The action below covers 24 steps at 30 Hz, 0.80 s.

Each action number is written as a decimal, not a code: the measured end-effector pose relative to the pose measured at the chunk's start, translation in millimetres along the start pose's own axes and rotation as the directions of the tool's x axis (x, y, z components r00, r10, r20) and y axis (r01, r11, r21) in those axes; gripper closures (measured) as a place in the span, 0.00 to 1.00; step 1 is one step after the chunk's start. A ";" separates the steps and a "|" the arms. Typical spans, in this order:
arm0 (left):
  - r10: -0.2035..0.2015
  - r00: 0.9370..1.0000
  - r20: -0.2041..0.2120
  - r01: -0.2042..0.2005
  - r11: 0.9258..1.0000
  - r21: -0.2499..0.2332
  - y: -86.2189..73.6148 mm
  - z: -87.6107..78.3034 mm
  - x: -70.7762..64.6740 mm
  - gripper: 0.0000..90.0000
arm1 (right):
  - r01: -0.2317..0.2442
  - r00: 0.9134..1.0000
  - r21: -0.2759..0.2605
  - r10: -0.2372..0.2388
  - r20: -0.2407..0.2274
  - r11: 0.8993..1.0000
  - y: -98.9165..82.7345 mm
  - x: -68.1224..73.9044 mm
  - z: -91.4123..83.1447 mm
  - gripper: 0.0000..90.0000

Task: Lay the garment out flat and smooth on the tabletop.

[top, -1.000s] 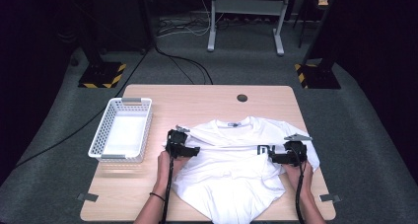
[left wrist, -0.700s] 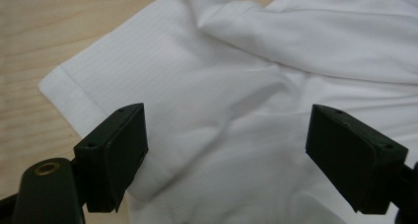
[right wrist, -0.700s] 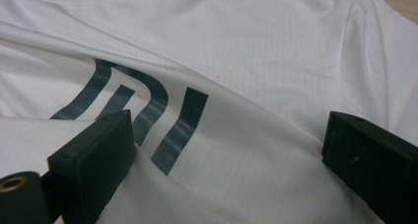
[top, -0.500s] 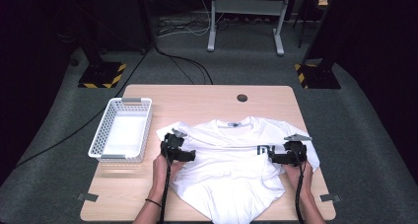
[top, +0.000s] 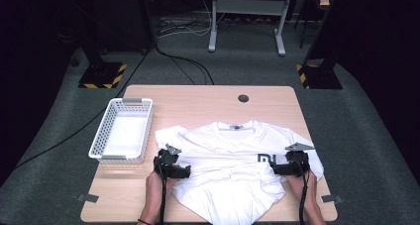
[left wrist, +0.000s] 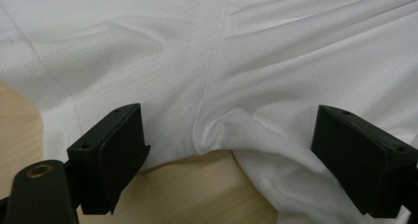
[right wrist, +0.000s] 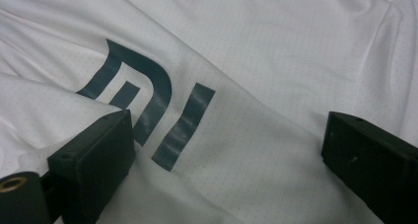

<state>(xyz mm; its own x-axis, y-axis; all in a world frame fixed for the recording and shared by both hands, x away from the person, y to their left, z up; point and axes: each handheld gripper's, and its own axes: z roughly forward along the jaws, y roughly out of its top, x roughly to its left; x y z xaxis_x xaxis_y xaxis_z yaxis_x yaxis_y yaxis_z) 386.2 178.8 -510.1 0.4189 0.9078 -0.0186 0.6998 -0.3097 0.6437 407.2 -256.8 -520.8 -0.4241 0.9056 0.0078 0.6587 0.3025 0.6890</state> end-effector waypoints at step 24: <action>0.067 0.997 0.026 -0.066 0.997 -0.041 4.9 2.9 -9.8 0.04 | 0.048 0.996 0.027 -0.046 -0.076 0.998 12.6 21.2 -8.3 0.04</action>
<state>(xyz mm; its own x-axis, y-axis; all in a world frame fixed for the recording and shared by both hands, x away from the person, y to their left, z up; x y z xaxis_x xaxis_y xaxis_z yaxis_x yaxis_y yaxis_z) 387.2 167.5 -509.0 0.4795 0.8775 0.0044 0.6466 -0.3567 0.6743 401.4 -236.2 -505.8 -0.5002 0.8653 0.0314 0.6540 0.3538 0.6686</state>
